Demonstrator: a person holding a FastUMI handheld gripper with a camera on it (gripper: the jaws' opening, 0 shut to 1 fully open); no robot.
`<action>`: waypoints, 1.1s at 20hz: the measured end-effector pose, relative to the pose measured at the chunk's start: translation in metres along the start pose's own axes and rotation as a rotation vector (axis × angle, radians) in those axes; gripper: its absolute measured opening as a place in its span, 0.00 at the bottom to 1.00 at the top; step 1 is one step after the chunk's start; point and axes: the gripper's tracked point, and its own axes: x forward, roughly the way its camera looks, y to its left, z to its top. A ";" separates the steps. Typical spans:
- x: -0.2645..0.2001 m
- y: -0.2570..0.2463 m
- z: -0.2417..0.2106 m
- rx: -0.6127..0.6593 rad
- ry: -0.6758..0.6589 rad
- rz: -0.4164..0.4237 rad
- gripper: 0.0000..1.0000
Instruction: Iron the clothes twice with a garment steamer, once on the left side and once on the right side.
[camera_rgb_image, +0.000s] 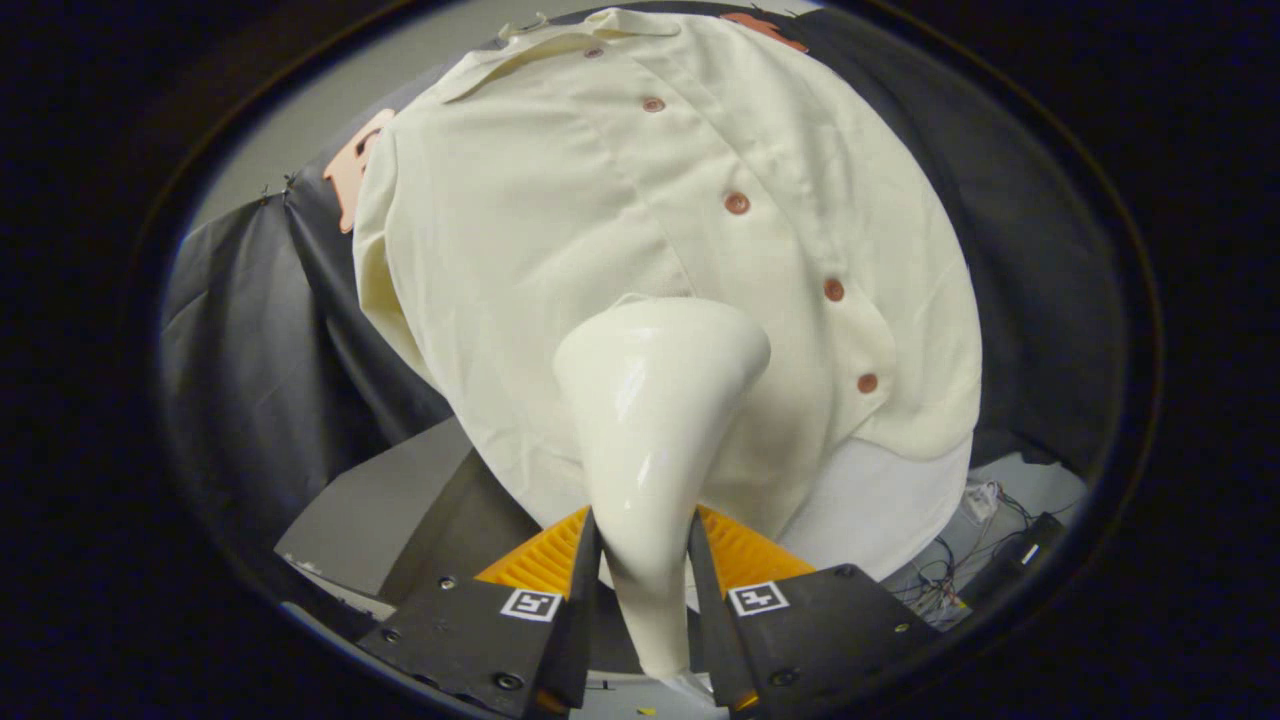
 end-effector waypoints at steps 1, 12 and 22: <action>0.004 -0.003 -0.007 0.017 0.011 0.009 0.46; 0.049 -0.005 -0.066 0.047 0.146 0.043 0.47; 0.040 0.003 -0.056 -0.043 0.117 0.082 0.45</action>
